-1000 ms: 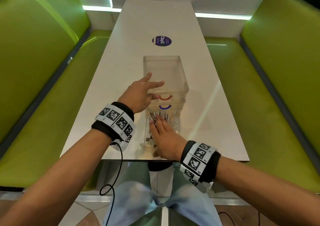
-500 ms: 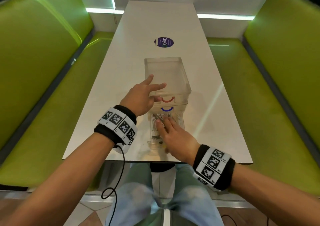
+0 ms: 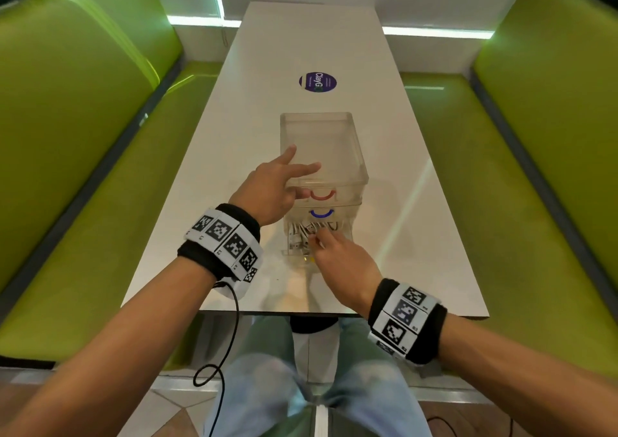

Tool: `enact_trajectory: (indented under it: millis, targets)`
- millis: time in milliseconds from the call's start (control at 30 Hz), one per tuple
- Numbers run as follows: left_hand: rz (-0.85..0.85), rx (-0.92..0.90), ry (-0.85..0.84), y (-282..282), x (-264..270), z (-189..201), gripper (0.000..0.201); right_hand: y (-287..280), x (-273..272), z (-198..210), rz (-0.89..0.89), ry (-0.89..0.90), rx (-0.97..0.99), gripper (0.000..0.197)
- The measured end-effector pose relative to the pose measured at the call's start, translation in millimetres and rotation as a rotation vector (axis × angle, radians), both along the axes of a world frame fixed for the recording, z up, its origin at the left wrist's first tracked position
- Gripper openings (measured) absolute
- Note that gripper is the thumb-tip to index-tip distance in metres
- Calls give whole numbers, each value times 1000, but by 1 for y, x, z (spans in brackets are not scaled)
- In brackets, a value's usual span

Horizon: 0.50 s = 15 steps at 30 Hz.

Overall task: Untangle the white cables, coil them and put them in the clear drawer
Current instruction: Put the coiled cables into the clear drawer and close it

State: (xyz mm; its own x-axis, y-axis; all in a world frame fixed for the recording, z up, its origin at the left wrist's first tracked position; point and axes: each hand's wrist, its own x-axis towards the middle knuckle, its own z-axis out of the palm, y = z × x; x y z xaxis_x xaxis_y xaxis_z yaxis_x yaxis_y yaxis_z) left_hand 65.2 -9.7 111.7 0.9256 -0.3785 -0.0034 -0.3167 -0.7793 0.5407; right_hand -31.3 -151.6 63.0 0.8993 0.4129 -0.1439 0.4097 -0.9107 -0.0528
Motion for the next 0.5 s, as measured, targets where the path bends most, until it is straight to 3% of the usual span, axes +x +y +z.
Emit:
enact_trajectory:
  millis: [200, 500]
  targets:
    - [-2, -6, 3, 0, 0, 0, 49, -1, -11, -6, 40, -1, 51, 37]
    - [-23, -7, 5, 1, 0, -1, 48, 0, 26, -10, -46, -105, 148, 25]
